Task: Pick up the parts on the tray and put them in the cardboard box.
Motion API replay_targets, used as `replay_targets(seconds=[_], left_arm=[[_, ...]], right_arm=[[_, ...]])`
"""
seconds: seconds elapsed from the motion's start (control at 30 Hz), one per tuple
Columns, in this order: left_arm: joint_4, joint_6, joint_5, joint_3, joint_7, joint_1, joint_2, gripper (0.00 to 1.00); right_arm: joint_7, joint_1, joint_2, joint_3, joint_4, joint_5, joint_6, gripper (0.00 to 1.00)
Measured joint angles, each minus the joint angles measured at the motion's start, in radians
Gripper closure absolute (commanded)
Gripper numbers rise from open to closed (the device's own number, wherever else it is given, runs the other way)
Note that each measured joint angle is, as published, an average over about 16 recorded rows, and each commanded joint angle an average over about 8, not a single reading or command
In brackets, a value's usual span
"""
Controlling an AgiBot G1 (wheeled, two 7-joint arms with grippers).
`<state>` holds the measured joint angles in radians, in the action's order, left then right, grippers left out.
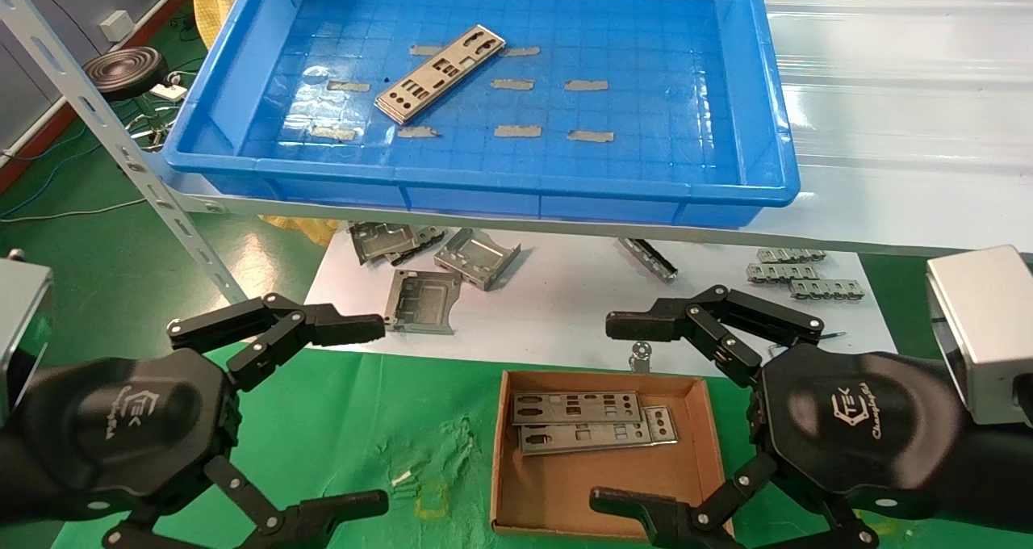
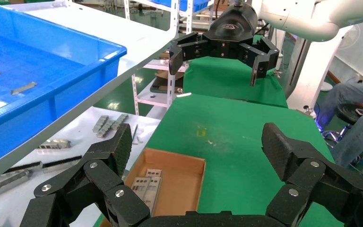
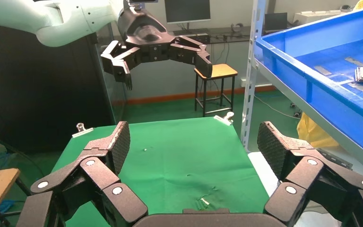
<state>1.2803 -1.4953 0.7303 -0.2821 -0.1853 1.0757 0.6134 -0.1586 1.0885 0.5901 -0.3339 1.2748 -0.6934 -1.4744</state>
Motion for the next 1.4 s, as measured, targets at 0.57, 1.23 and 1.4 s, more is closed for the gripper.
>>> replay_targets(seconds=[0.57,1.23,1.4], left_arm=[[0.000,0.000,0.000,0.000,0.000,0.000,0.000,0.00],[0.000,0.000,0.000,0.000,0.000,0.000,0.000,0.00],[0.000,0.000,0.000,0.000,0.000,0.000,0.000,0.00]], right_arm=[[0.000,0.000,0.000,0.000,0.000,0.000,0.000,1.00],[0.000,0.000,0.000,0.000,0.000,0.000,0.000,1.00],[0.000,0.000,0.000,0.000,0.000,0.000,0.000,1.00]])
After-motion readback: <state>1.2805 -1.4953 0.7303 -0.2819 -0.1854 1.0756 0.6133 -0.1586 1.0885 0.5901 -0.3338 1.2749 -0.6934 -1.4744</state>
